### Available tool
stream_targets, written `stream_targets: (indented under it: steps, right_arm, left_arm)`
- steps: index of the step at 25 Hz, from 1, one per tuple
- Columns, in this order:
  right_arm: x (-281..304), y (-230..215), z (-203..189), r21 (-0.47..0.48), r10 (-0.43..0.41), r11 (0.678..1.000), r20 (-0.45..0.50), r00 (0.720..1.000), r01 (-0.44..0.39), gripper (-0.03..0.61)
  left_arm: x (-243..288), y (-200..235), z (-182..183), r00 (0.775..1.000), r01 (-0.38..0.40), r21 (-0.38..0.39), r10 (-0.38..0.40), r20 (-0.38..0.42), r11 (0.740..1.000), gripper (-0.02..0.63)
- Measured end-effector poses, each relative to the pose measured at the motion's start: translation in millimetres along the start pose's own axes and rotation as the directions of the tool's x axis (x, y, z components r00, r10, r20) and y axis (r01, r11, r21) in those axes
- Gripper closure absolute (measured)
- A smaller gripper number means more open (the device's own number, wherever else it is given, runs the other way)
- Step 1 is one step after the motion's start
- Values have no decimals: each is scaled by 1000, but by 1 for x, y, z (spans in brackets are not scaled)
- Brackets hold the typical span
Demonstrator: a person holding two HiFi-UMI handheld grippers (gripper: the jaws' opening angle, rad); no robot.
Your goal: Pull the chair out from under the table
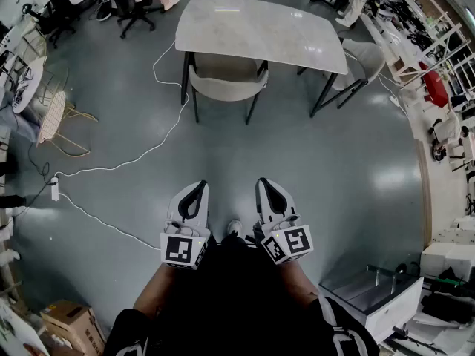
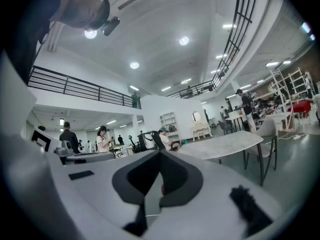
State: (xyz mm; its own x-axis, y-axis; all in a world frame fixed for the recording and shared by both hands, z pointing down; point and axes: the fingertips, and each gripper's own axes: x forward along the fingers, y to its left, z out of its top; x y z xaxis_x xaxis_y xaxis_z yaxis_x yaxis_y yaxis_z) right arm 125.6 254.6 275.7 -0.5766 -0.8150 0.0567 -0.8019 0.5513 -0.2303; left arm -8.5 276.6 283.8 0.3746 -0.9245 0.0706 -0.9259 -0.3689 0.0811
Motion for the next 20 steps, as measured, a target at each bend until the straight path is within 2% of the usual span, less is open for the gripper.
stream_targets:
  steps: [11, 16, 20]
  right_arm:
    - [2, 3, 4, -9, 12, 1000, 0, 1000, -12, 563]
    - [-4, -4, 8, 41, 4, 999, 36, 999, -5, 563]
    - [-10, -10, 10, 39, 3, 999, 43, 999, -5, 563]
  left_arm:
    - [3, -2, 0, 1000, 9, 7, -9, -5, 1000, 607]
    - [5, -7, 1, 1000, 16, 8, -16, 1, 1000, 607]
    - [9, -13, 1, 1000, 19, 13, -19, -4, 1000, 607]
